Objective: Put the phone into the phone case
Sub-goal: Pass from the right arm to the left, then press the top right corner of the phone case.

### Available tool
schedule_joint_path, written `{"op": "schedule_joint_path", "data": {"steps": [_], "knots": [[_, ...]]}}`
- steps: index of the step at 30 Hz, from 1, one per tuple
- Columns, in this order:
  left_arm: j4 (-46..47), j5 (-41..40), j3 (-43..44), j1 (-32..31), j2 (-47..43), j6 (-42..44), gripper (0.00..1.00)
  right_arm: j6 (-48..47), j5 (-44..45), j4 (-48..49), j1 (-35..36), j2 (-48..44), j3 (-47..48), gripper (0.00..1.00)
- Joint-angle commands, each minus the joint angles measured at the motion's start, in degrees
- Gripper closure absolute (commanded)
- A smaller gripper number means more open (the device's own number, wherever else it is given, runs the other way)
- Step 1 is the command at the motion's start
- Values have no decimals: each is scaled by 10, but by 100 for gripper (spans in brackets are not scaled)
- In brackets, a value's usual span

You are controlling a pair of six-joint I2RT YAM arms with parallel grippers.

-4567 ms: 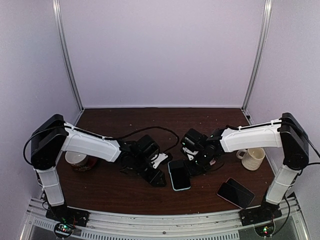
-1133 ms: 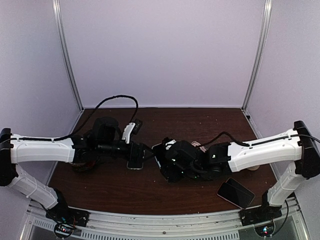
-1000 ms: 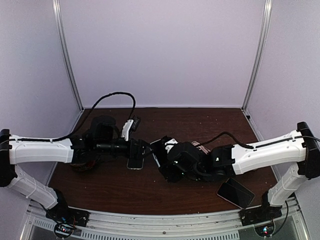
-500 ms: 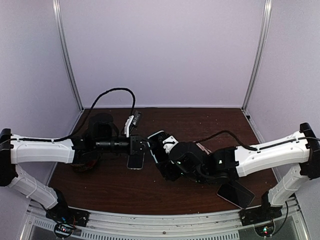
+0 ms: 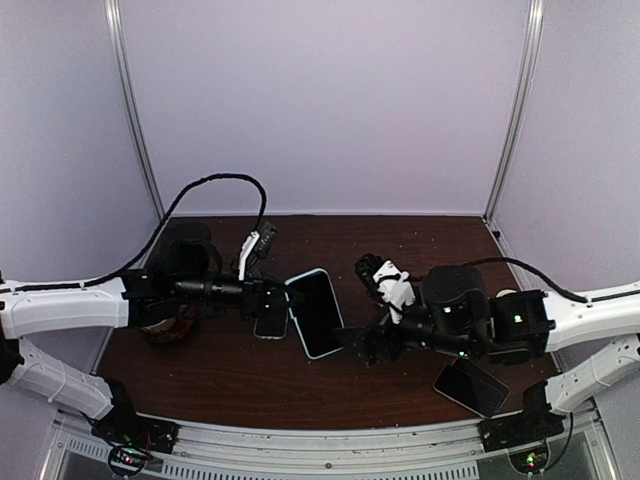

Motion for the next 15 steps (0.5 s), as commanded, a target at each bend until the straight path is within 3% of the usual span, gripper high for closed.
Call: {"op": "schedule_joint_path", "data": {"steps": [1, 3, 7, 15], "knots": [[4, 79, 12, -3, -64, 120, 100, -84, -211, 23, -15, -90, -30, 1], [10, 109, 7, -15, -83, 145, 100, -100, -271, 29, -20, -113, -27, 1], [4, 135, 0, -46, -112, 197, 100, -129, -289, 31, -22, -119, 6, 1], [-30, 137, 16, -68, -122, 227, 100, -140, -327, 1, -23, -45, 102, 15]]}}
